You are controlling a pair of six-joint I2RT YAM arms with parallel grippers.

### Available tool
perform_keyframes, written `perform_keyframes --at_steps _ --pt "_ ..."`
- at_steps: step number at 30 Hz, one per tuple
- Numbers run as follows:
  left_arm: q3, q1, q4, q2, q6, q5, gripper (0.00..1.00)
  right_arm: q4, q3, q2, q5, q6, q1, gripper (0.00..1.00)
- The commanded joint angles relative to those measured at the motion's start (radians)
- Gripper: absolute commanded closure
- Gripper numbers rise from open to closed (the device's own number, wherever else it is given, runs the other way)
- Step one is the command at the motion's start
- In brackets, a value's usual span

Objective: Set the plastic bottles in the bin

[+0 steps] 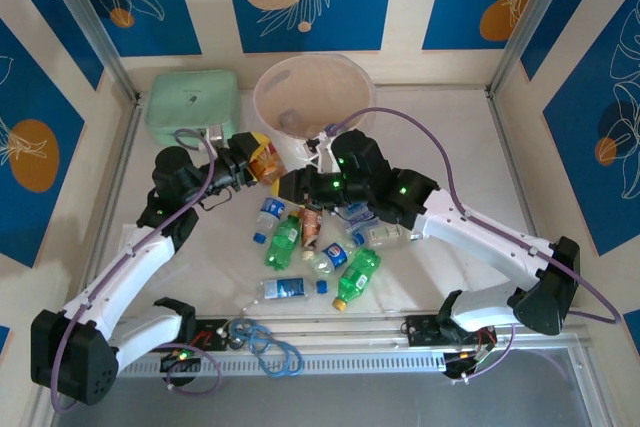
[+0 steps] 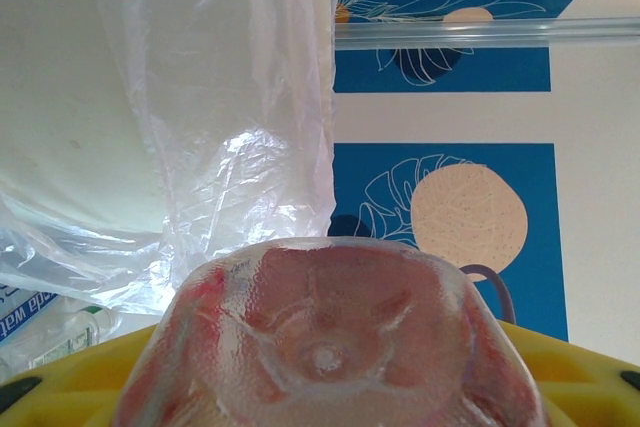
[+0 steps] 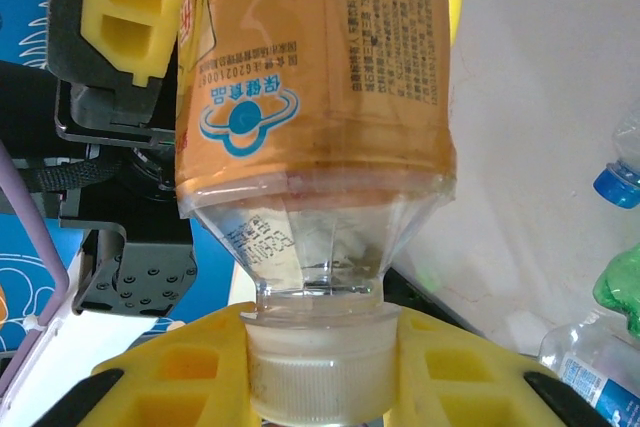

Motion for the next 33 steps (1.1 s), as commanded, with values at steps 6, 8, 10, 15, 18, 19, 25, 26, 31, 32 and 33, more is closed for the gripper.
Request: perform_keyframes --at_steps 6,8,10,15,18,19,25,26,31,32,33 --pt "0.088 0.004 -0.235 -0.057 0.19 -0.03 0.0 -0.119 0.083 -0.035 0.09 -0.058 0.004 0.84" --pt "0.149 0.003 -0.356 -0.077 0.279 -0.059 0.0 -0.157 0.114 -0.036 0.108 -0.076 -0.003 0.85" --pt "0.21 0.003 -0.473 -0.091 0.367 -0.098 0.0 -0.193 0.151 -0.038 0.123 -0.097 -0.015 0.85" --pt "0.306 0.003 -0.703 -0.108 0.515 -0.199 0.0 -0.283 0.253 -0.026 0.146 -0.141 -0.075 0.85" --pt "0.318 0.004 -0.754 -0.114 0.557 -0.22 0.0 -0.335 0.312 -0.013 0.15 -0.158 -0.137 0.85" --pt "0.319 0.003 -0.766 -0.116 0.568 -0.225 0.0 -0.345 0.327 -0.007 0.144 -0.165 -0.157 0.85" --pt "0.335 0.003 -0.873 -0.126 0.643 -0.28 0.0 -0.416 0.427 0.05 0.124 -0.194 -0.26 0.85" --pt "0.338 0.003 -0.889 -0.126 0.654 -0.288 0.0 -0.427 0.441 0.059 0.126 -0.199 -0.274 0.85" --pt "0.327 0.003 -0.91 -0.126 0.672 -0.292 0.0 -0.447 0.478 0.094 0.114 -0.205 -0.327 0.84" --pt "0.324 0.003 -0.908 -0.126 0.672 -0.289 0.0 -0.454 0.486 0.102 0.112 -0.205 -0.335 0.84" --pt "0.32 0.004 -0.908 -0.127 0.674 -0.287 0.0 -0.458 0.49 0.109 0.11 -0.206 -0.343 0.84"
